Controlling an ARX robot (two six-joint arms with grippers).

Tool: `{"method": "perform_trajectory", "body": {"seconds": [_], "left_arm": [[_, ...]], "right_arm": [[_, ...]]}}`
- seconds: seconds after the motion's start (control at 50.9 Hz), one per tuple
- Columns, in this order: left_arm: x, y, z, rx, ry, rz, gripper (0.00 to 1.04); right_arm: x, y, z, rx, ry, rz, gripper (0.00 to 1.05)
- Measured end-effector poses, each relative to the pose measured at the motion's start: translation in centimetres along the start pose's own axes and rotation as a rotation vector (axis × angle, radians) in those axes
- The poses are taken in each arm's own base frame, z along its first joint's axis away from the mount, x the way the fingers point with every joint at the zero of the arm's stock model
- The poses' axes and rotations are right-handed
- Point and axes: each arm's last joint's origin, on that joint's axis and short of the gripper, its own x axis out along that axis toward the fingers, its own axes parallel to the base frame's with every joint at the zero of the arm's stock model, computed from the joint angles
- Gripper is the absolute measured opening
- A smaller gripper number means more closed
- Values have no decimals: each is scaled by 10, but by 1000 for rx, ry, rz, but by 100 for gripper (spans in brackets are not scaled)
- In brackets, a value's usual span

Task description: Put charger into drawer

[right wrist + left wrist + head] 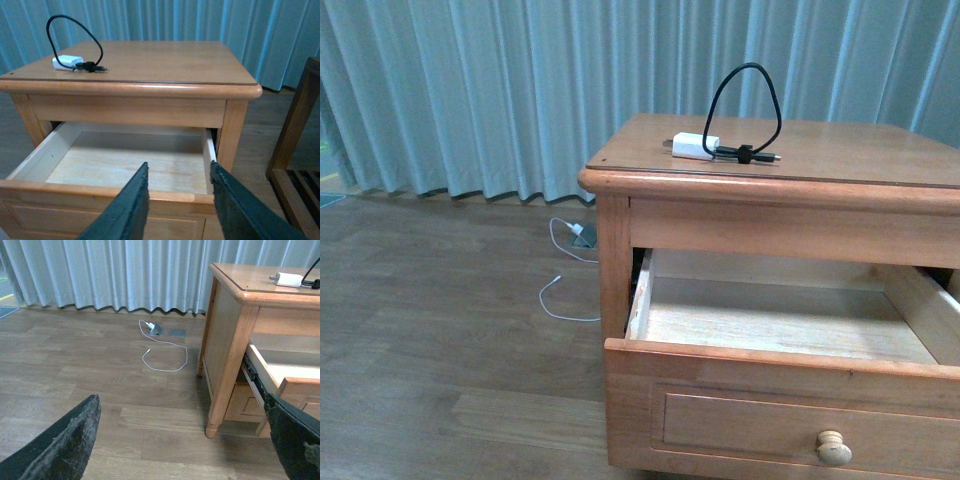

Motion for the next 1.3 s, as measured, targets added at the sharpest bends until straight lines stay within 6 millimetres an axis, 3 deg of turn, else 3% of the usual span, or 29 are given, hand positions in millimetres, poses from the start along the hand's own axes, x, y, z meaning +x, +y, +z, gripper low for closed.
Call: {"method": "perform_trajectory", "body": {"seconds": [0.197, 0.256, 0.334, 0.491, 0.629, 0.688, 0.747, 0.885, 1.042, 1.297], "left_arm": [[0, 0, 0, 0, 0, 0, 99], [0, 0, 0, 0, 0, 0, 99], [0, 0, 0, 0, 0, 0, 99], [0, 0, 0, 0, 1, 6, 99], [11, -2, 4, -42, 62, 242, 99], [22, -3, 13, -43, 69, 250, 99], [36, -5, 25, -44, 68, 236, 99], [87, -15, 55, -42, 77, 164, 99], [148, -36, 75, -25, 109, 71, 99], [280, -109, 117, -57, 36, -95, 99]], "right_arm": [[-9, 0, -8, -9, 0, -2, 1], [-10, 0, -9, -9, -3, -1, 8], [-10, 0, -8, -9, -6, -1, 29], [-10, 0, -9, -9, -6, -2, 58], [-10, 0, -9, -9, -6, -2, 81], [-10, 0, -9, -9, -6, -1, 92], [-10, 0, -9, -8, -7, -2, 99], [-10, 0, -9, -8, -7, -2, 97], [-10, 0, -9, -8, -6, -2, 97], [-10, 0, -9, -8, -6, -2, 97]]}}
